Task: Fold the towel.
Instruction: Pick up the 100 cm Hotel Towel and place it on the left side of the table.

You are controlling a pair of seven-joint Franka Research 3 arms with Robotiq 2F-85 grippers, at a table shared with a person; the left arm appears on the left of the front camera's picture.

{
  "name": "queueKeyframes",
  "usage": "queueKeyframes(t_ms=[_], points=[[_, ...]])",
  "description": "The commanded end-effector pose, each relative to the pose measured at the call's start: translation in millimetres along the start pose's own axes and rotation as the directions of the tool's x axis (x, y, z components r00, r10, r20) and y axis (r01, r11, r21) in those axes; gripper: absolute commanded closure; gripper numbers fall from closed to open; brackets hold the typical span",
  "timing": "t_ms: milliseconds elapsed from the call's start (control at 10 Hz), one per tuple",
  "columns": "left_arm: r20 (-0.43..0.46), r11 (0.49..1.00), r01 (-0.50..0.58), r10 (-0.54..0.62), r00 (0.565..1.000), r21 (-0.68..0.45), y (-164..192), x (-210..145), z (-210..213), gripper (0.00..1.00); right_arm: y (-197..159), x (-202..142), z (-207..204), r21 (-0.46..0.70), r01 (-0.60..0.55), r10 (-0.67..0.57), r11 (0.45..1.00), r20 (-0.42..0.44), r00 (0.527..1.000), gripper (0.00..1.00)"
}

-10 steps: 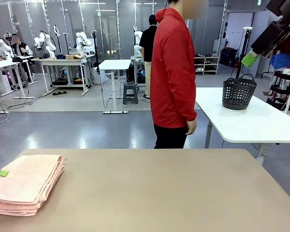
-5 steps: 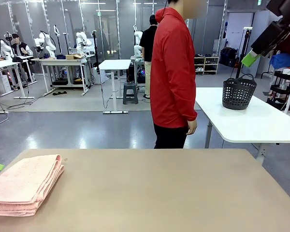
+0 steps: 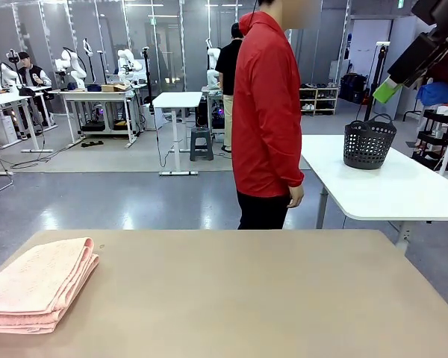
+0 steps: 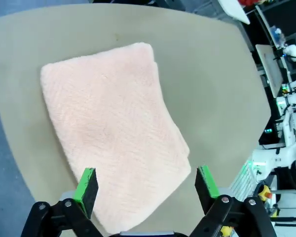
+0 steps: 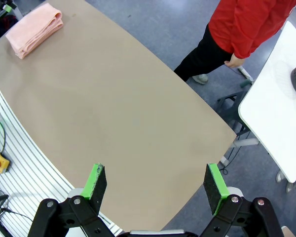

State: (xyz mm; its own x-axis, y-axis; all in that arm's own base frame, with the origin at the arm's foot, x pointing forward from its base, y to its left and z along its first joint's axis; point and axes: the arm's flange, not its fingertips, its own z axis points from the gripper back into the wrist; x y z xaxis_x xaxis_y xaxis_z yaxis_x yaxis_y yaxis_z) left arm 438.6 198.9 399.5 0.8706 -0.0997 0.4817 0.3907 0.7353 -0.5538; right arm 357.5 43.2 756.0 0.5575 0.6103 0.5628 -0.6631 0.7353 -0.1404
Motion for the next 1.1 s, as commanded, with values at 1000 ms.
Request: queueKeyframes(t_ms=[1000], points=[[-0.002, 1.000, -0.009, 0.009, 1.000, -0.004, 15.4, 2.9, -0.4, 0.00, 0.0, -1.3, 1.3, 0.000, -0.004, 0.004, 1.000, -0.004, 1.000, 0.00]])
